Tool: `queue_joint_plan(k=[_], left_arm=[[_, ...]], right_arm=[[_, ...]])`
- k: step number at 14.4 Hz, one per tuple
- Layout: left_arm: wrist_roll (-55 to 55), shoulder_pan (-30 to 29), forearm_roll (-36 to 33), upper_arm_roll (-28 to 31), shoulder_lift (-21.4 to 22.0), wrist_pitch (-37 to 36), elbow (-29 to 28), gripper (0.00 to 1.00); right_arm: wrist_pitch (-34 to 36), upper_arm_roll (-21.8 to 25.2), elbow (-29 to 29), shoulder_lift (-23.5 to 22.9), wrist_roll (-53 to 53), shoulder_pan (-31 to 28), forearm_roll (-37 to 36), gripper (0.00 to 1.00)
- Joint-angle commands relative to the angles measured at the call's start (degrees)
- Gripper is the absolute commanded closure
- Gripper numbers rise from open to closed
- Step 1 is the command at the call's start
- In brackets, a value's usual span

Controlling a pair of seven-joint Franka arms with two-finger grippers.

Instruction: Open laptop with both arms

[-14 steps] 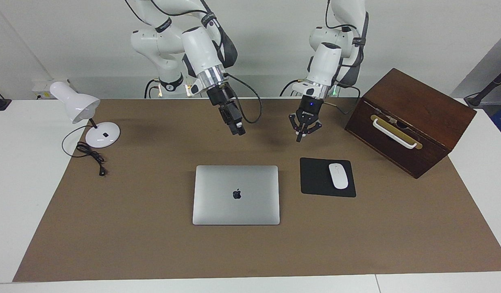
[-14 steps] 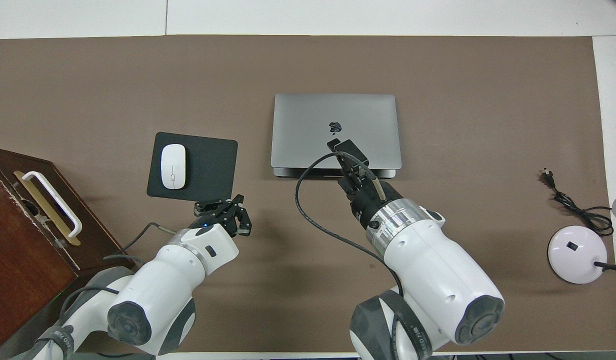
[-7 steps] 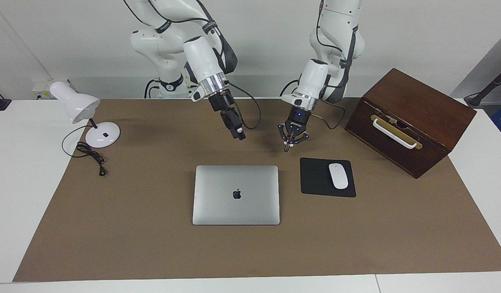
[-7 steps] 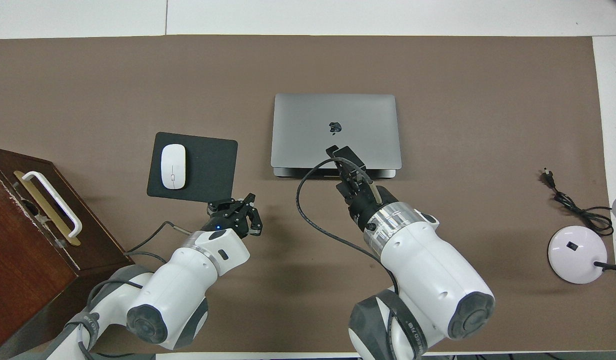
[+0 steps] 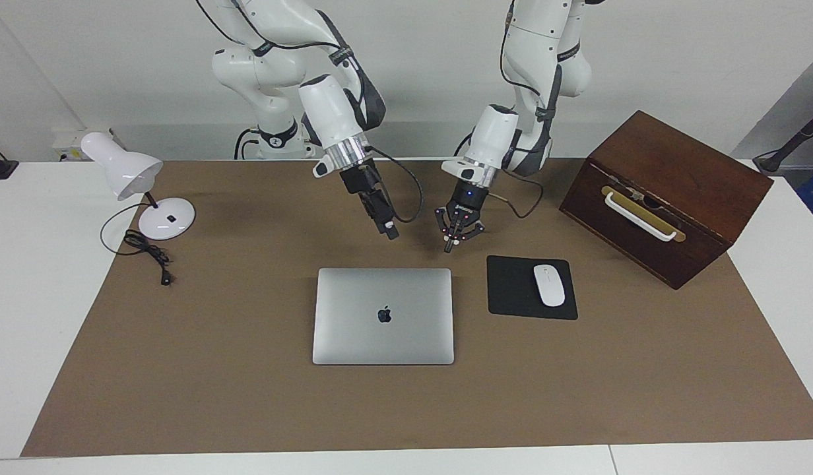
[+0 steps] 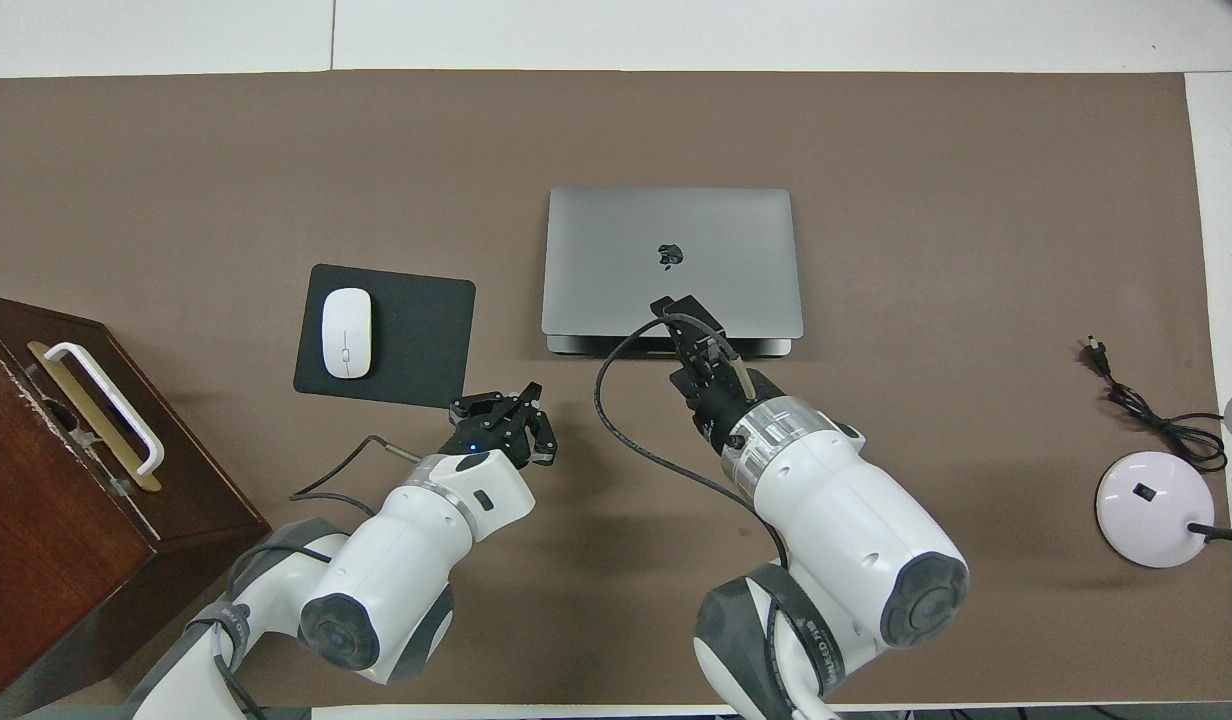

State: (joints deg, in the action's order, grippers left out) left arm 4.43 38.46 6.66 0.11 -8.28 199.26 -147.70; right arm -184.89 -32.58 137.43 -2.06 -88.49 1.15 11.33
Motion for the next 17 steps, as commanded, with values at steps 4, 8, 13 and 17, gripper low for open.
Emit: queue_joint_plan(k=[4, 8, 13, 17], left_arm=[[0.0, 1.2, 1.3, 0.9, -5.7, 1.4, 5.5, 1.00], [0.0, 1.2, 1.4, 0.9, -9.1, 1.4, 8.7, 1.00], [0.1, 0.6, 1.3, 0.9, -11.3, 1.4, 11.6, 1.00], [0.1, 0.0, 1.3, 1.0, -11.5, 1.4, 12.3, 1.00]], right_arm=[[-1.8, 0.1, -1.4, -3.9, 3.7, -0.4, 1.3, 0.00], [-1.8, 0.6, -2.4, -5.9, 6.7, -1.2, 1.3, 0.00], [-1.8, 1.5, -5.1, -9.0, 8.8, -1.5, 1.3, 0.00], [-1.8, 1.8, -8.1, -12.0, 10.2, -1.6, 1.2, 0.00]])
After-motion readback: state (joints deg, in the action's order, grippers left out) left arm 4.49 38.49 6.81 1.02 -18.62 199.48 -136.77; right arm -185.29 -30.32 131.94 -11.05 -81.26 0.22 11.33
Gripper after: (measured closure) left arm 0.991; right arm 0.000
